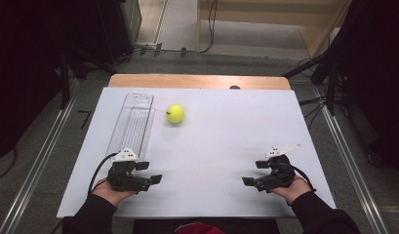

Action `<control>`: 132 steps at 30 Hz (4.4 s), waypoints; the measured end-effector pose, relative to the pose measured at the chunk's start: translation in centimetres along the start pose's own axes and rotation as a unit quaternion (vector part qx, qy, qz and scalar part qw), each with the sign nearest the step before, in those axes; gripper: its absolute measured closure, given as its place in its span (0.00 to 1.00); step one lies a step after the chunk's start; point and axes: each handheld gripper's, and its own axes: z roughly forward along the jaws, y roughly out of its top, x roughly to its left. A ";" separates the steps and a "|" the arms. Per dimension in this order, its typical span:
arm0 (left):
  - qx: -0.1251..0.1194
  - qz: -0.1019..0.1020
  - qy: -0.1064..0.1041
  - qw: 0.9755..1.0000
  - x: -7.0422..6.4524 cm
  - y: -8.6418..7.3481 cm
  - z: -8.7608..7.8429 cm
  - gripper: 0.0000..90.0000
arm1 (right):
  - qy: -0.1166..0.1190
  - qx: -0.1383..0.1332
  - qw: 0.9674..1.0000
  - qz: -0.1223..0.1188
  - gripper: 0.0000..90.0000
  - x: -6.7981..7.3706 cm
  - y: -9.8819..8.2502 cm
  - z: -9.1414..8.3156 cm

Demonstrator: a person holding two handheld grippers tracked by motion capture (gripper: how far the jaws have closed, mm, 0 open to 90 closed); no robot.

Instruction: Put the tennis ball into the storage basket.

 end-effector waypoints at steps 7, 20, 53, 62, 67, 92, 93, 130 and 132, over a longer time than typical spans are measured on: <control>0.009 0.003 0.002 1.000 0.0 0.0 0.1 0.28 | -0.002 0.003 1.000 -0.003 0.05 0.0 0.0 0.1; 0.016 0.000 -0.002 1.000 0.1 0.2 0.1 0.28 | 0.000 0.010 1.000 -0.003 0.06 0.0 0.0 0.2; 0.029 0.007 -0.041 0.999 -0.5 1.2 0.9 0.27 | 0.001 0.014 1.000 -0.006 0.06 0.0 0.0 0.3; 0.030 0.015 -0.052 0.998 -1.0 1.7 1.4 0.24 | 0.001 0.013 1.000 -0.009 0.06 0.0 0.0 0.3; 0.033 0.022 -0.052 0.998 -1.3 2.0 1.6 0.24 | 0.000 0.012 1.000 -0.008 0.06 0.0 0.0 0.3; 0.032 0.023 -0.078 0.996 -2.1 3.5 2.8 0.01 | -0.001 0.010 1.000 -0.003 0.06 0.0 -0.2 0.1; 0.032 0.023 -0.078 0.996 -2.1 3.5 2.8 0.01 | -0.001 0.010 1.000 -0.003 0.06 0.0 -0.2 0.1; 0.019 -0.009 -0.011 1.000 -2.3 6.7 4.4 0.03 | 0.002 0.008 1.000 -0.002 0.06 0.0 -0.2 0.1; 0.018 -0.011 -0.009 1.000 -2.2 6.9 4.5 0.04 | 0.002 0.008 1.000 -0.002 0.06 0.0 -0.2 0.1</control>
